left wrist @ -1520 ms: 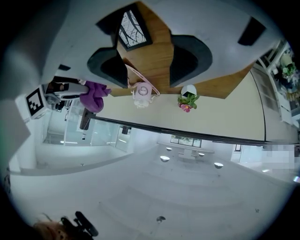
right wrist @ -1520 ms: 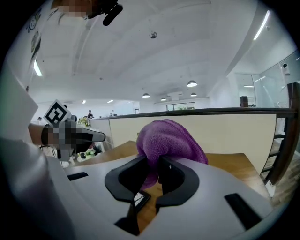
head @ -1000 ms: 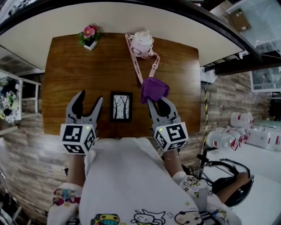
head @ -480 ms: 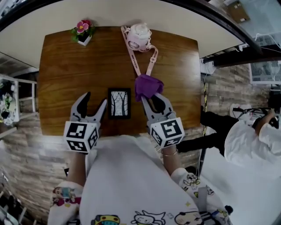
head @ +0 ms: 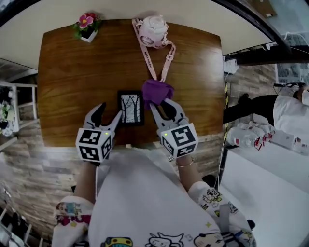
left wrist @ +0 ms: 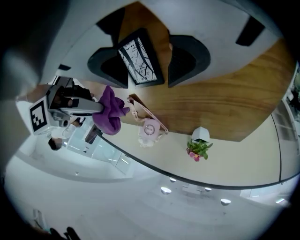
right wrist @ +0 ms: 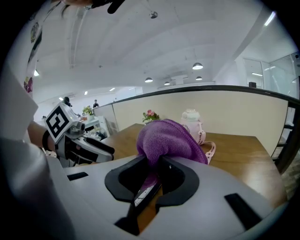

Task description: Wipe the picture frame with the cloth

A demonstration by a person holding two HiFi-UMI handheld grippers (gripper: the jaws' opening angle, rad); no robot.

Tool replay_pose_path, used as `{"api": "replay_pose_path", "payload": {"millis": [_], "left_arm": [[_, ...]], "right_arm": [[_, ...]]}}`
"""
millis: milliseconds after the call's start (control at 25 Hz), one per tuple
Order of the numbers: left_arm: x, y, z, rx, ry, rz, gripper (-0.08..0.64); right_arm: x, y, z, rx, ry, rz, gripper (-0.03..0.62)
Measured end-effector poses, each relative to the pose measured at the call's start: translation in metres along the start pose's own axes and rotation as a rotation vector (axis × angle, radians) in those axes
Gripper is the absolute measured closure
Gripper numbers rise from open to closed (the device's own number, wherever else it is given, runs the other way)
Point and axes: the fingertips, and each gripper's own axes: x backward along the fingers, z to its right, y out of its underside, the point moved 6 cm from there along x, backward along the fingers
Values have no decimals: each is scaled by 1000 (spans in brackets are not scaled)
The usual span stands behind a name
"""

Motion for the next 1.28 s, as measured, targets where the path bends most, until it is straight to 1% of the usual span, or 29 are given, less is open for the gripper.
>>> {"api": "replay_pose_path", "payload": {"millis": [280, 600, 800, 1080, 1280], "left_arm": [[-19, 26, -2, 23, 28, -83, 322], [-32, 47, -5, 55, 39, -145, 337], [-38, 58, -7, 94, 48, -167, 345], [-44, 69, -8, 148, 53, -187, 391], [-49, 74, -7, 183, 74, -201, 415]], "right_arm": [[-14, 16, -5, -10, -22, -44, 541], [-25, 33, -9, -17, -33, -84, 541], [-29, 42, -8, -26, -34, -105, 541], [-28, 48, -9, -32, -38, -118, 541], [-31, 51, -12, -37, -40, -125, 541]]}}
